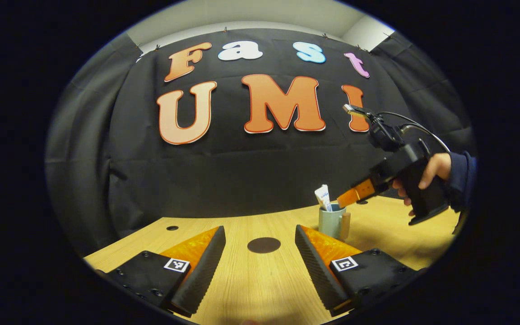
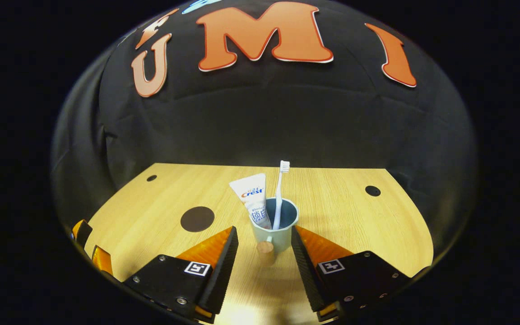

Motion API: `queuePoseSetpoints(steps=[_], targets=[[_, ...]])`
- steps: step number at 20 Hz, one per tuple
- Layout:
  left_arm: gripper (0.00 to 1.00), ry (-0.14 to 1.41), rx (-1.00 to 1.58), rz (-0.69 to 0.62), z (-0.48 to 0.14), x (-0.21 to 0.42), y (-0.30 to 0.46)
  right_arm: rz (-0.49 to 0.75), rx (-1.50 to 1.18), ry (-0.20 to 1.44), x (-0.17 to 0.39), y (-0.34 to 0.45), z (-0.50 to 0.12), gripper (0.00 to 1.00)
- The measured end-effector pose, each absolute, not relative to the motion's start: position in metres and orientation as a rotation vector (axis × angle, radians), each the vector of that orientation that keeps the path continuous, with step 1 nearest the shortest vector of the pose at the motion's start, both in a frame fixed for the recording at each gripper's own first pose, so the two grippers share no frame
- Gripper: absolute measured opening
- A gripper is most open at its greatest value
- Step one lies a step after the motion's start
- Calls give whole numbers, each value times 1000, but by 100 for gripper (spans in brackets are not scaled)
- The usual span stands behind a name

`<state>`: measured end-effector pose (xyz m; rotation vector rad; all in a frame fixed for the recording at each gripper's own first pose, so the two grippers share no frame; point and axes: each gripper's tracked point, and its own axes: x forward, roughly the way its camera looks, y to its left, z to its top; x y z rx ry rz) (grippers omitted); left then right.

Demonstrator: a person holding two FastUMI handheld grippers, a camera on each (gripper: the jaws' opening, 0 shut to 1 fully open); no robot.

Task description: Put the toothbrush and toothpaste on the desktop into the cup, then pick up the cup and place it on the coaster on the desktop.

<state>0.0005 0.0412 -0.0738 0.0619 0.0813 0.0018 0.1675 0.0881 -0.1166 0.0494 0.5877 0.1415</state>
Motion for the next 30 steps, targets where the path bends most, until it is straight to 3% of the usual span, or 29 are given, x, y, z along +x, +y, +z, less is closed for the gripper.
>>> queuePoseSetpoints(steps=[13,16,22,25,29,30], targets=[[98,133,-32,92,-106,-27,95,32,78,908,187,82,-178,71],[99,154,-57,96,-120,-28,95,30,115,960,187,87,-193,63],[99,161,-73,102,-124,-31,93,-12,82,978,185,87,-199,59],[98,165,-76,91,-123,-34,87,-37,83,1022,179,89,-217,51],[99,165,-76,92,-121,-35,85,-56,117,1022,179,89,-225,29],[99,167,-79,89,-130,-34,80,-59,119,1016,178,90,-224,29]])
